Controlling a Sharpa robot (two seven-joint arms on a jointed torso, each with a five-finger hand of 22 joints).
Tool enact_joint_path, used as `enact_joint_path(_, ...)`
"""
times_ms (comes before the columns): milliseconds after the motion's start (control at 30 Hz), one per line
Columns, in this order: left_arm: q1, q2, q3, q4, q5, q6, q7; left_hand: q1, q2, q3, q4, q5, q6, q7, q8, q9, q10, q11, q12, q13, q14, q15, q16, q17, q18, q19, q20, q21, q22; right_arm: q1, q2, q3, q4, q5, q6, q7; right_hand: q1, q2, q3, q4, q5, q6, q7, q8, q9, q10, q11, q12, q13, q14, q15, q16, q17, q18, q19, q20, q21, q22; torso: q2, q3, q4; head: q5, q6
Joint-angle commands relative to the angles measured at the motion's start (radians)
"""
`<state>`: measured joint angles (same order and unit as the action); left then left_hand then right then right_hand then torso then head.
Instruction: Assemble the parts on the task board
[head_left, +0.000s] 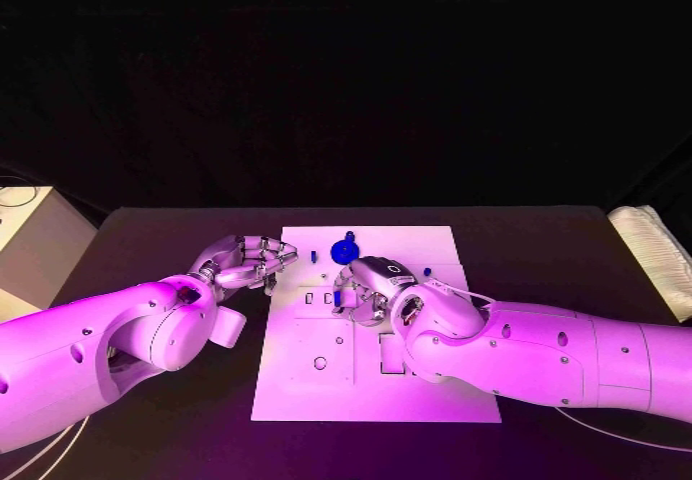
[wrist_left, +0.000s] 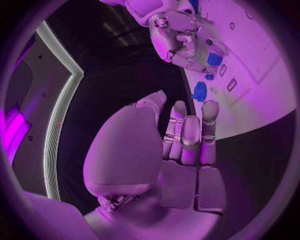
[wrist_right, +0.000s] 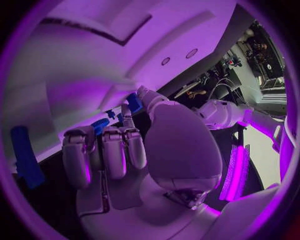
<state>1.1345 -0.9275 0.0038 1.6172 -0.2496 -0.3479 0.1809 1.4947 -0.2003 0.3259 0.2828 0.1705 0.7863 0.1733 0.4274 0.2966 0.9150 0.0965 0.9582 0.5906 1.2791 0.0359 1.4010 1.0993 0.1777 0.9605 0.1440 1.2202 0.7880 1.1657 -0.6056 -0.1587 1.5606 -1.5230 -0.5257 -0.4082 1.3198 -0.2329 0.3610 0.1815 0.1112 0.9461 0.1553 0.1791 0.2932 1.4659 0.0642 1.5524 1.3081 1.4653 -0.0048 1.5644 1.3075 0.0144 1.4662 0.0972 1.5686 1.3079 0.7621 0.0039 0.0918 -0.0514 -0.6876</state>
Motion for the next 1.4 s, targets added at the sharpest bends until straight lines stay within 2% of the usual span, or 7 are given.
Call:
enact_joint_path(33, 0.001, 0.000, 0.001, -0.001, -0.010, 0.024, -0.001, -0.008, 0.000, 0.009, -0.001, -0.001, -0.008, 0.000, 0.008, 0.001, -0.008, 0.000, 0.011, 0.003, 0.012, 0.000, 0.008, 0.009, -0.019, 0.009, -0.003, 0.006, 0.004, -0.002, 0.000, -0.001, 0.001, -0.009, 0.023, 0.007, -0.008, -0.003, -0.021, 0.003, -0.010, -0.010, 0.001, -0.009, -0.005, 0.083, 0.010, -0.009, 0.241, 0.106, 0.007, 0.006, 0.263, -0.014, 0.105, 0.007, 0.002, 0.263, 0.000, 0.0012, 0.0008, 0.000, -0.001)
enact_joint_path(367, 0.001, 0.007, 0.001, -0.007, -0.047, 0.019, -0.023, -0.017, -0.002, 0.010, 0.001, -0.002, -0.016, 0.003, 0.018, 0.001, -0.008, 0.002, 0.058, 0.017, 0.070, 0.002, 0.053, 0.100, -0.034, 0.075, -0.001, 0.054, 0.085, -0.002, -0.015, -0.001, 0.033, -0.010, -0.048, 0.033, 0.082, 0.011, -0.267, 0.107, -0.048, -0.055, 0.023, -0.060, -0.038, 0.062, 0.031, -0.033, 0.222, 0.106, 0.026, 0.006, 0.263, -0.014, 0.105, 0.026, 0.002, 0.263, 0.000, 0.0019, 0.0008, 0.003, -0.002)
enact_joint_path(533, 0.002, 0.015, 0.001, -0.016, -0.140, 0.032, -0.142, -0.101, 0.003, -0.021, 0.008, -0.002, 0.000, 0.004, 0.041, 0.003, 0.015, 0.004, 0.113, 0.032, 0.135, 0.004, 0.094, 0.194, -0.051, 0.154, 0.000, 0.108, 0.176, 0.004, -0.050, 0.003, 0.072, 0.028, -0.091, 0.073, 0.093, 0.023, -0.285, 0.110, -0.030, -0.049, 0.023, -0.062, -0.041, 0.062, 0.030, -0.033, 0.222, 0.106, 0.026, 0.006, 0.263, -0.014, 0.105, 0.027, 0.002, 0.263, -0.003, 0.0023, -0.0013, 0.005, -0.002)
enact_joint_path(700, 0.037, 0.033, 0.001, -0.042, -0.287, 0.149, -0.334, -0.203, 0.035, -0.065, 0.010, 0.006, 0.025, -0.004, 0.078, 0.018, 0.041, -0.003, 0.151, 0.061, 0.138, -0.002, 0.092, 0.191, -0.052, 0.163, -0.004, 0.115, 0.182, 0.035, -0.098, 0.008, 0.095, 0.180, -0.083, 0.167, 0.132, 0.055, -0.255, 0.100, 0.098, -0.002, 0.008, -0.027, -0.031, 0.030, 0.017, -0.069, 0.192, 0.106, 0.015, 0.006, 0.263, -0.014, 0.105, 0.018, 0.002, 0.263, -0.006, -0.0006, -0.0050, 0.004, -0.004)
enact_joint_path(1000, 0.101, 0.089, 0.000, -0.085, -0.510, 0.323, -0.549, -0.237, 0.069, -0.087, 0.012, 0.009, 0.067, -0.056, 0.221, 0.143, 0.131, -0.049, 0.204, 0.135, 0.185, -0.043, 0.106, 0.254, -0.069, 0.240, -0.038, 0.154, 0.264, 0.100, -0.210, 0.014, 0.118, 0.446, -0.081, 0.349, 0.139, 0.047, -0.247, 0.102, 0.112, -0.007, 0.005, -0.001, -0.024, -0.006, 0.014, -0.106, 0.162, 0.104, 0.011, 0.005, 0.259, -0.014, 0.103, 0.014, 0.000, 0.261, -0.015, -0.0001, -0.0080, 0.019, -0.016)
enact_joint_path(1200, 0.123, 0.151, -0.005, -0.126, -0.623, 0.400, -0.638, -0.296, 0.080, -0.103, 0.013, 0.006, 0.048, -0.065, 0.265, 0.211, 0.137, -0.056, 0.194, 0.128, 0.190, -0.052, 0.102, 0.258, -0.072, 0.251, -0.050, 0.157, 0.272, 0.136, -0.265, 0.017, 0.116, 0.571, -0.122, 0.393, 0.135, 0.050, -0.238, 0.104, 0.135, -0.015, 0.004, 0.016, -0.019, -0.005, 0.012, -0.105, 0.162, 0.104, 0.009, 0.004, 0.258, -0.014, 0.104, 0.011, 0.001, 0.262, -0.023, -0.0024, -0.0023, 0.025, -0.019)
enact_joint_path(1400, 0.153, 0.203, -0.030, -0.166, -0.680, 0.422, -0.668, -0.344, 0.088, -0.126, 0.013, 0.004, 0.031, -0.062, 0.273, 0.237, 0.123, -0.054, 0.185, 0.113, 0.183, -0.050, 0.096, 0.246, -0.071, 0.247, -0.050, 0.153, 0.266, 0.153, -0.285, 0.018, 0.099, 0.566, -0.120, 0.371, 0.138, 0.045, -0.236, 0.101, 0.140, -0.021, 0.004, 0.022, -0.018, -0.005, 0.012, -0.105, 0.162, 0.104, 0.008, 0.005, 0.260, -0.014, 0.105, 0.010, 0.002, 0.263, -0.027, -0.0032, -0.0001, 0.027, -0.021)
